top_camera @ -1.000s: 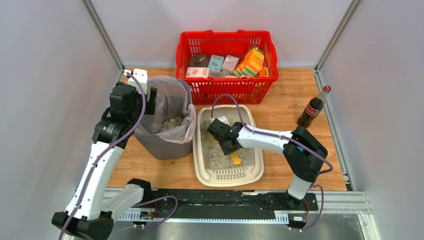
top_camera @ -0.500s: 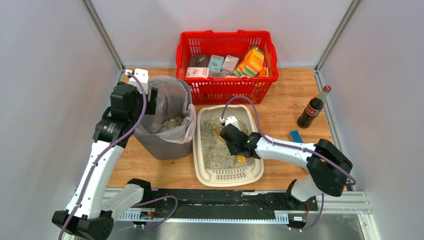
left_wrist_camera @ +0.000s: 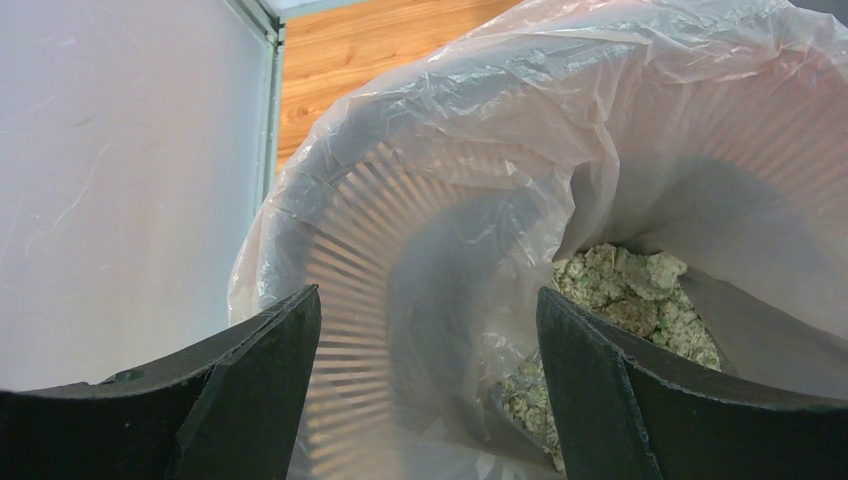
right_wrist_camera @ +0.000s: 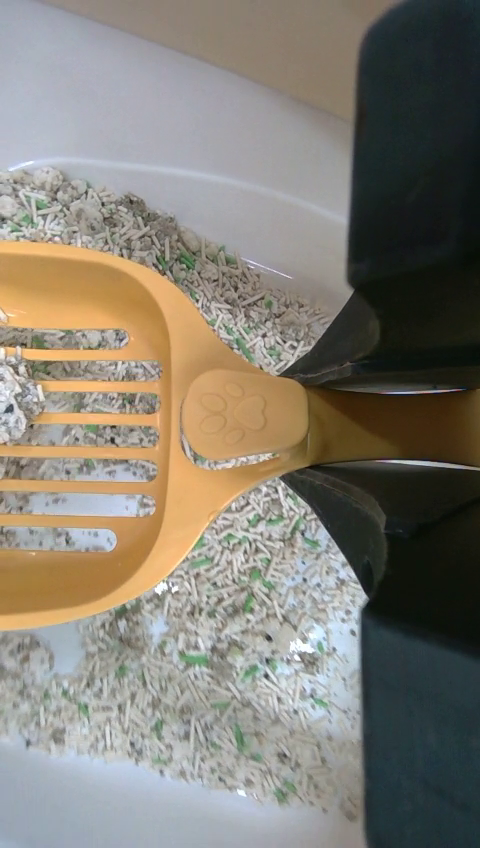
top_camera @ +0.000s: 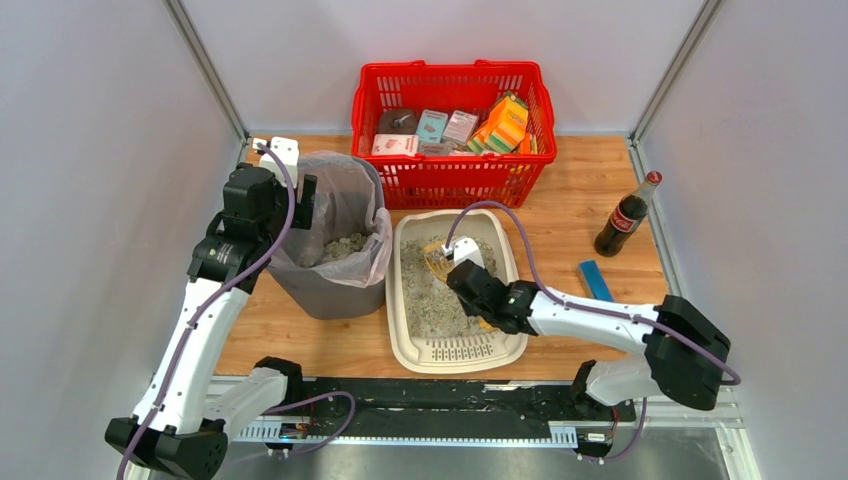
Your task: Clean the litter box
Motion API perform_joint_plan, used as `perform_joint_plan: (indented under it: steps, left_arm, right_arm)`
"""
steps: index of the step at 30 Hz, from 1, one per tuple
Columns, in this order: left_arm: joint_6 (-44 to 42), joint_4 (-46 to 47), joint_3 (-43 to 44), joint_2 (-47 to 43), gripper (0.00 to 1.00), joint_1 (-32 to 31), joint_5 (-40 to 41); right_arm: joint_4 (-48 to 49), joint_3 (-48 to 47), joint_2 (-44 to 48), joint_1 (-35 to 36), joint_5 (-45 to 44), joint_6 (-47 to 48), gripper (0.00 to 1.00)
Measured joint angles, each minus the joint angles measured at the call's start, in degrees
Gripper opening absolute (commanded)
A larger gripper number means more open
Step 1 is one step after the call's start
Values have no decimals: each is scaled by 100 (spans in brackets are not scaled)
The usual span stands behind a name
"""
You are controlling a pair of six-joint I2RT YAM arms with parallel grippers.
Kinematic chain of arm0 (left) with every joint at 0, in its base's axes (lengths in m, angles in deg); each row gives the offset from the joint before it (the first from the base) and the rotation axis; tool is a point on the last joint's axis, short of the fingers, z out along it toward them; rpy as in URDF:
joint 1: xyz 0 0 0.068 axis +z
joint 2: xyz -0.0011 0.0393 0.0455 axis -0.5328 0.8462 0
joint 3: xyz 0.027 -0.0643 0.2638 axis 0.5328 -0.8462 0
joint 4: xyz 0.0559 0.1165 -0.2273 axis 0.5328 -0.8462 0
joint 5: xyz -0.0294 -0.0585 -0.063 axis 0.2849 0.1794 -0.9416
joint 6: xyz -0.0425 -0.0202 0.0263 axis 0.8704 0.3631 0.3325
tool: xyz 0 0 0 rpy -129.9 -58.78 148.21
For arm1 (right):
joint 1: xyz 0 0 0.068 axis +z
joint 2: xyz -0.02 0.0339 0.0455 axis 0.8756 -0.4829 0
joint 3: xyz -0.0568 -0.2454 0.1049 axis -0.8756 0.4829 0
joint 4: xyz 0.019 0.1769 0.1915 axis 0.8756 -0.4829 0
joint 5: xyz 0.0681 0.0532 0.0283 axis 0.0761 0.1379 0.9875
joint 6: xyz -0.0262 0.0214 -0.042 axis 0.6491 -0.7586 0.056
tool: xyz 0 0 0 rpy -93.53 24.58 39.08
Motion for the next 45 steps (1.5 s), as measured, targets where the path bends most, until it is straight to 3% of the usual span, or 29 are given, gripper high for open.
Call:
perform_joint_plan:
  steps: [7,22,37,41,45]
  left_arm:
    - [0,0,-2,0,86,0,-2]
    - [0,2,-33,0,86,0,-44]
    - [4,4,-44,-46,86,-2,-146]
    - [7,9,-46,-50,86,-2,-151]
    - [17,11,-48,-50,86,-2,-173]
  right_arm:
    - [7,140,579,243,-195,24,0]
    - [-815,-94,743,1108,-1132,9,0]
    - [-1095,-282,796,1327,-1163,140,0]
    - [-1340,-433,627,1340,-1576,111,0]
    - [-1134,-275,855,1165,-1154,216,0]
